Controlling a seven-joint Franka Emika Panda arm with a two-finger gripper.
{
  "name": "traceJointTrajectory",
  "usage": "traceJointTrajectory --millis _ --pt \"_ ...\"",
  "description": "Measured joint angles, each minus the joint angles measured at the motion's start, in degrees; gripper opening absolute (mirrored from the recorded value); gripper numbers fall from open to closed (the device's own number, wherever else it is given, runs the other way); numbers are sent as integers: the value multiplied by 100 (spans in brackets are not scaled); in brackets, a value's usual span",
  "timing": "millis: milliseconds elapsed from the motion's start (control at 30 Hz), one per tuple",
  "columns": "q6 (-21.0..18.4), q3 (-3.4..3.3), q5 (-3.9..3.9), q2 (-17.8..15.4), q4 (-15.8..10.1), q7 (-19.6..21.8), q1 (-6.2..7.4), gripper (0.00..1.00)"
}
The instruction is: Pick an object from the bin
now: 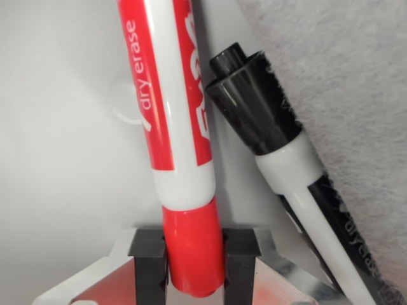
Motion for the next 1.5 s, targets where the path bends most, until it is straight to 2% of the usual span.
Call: traceJointTrajectory --millis 367,700,1500 --pt "-213 28 9 -343 -140 -2 -22 0" --pt "-501 79 39 -748 -268 -15 -74 0" --pt "-1482 157 213 -1781 -375 -130 -149 0"
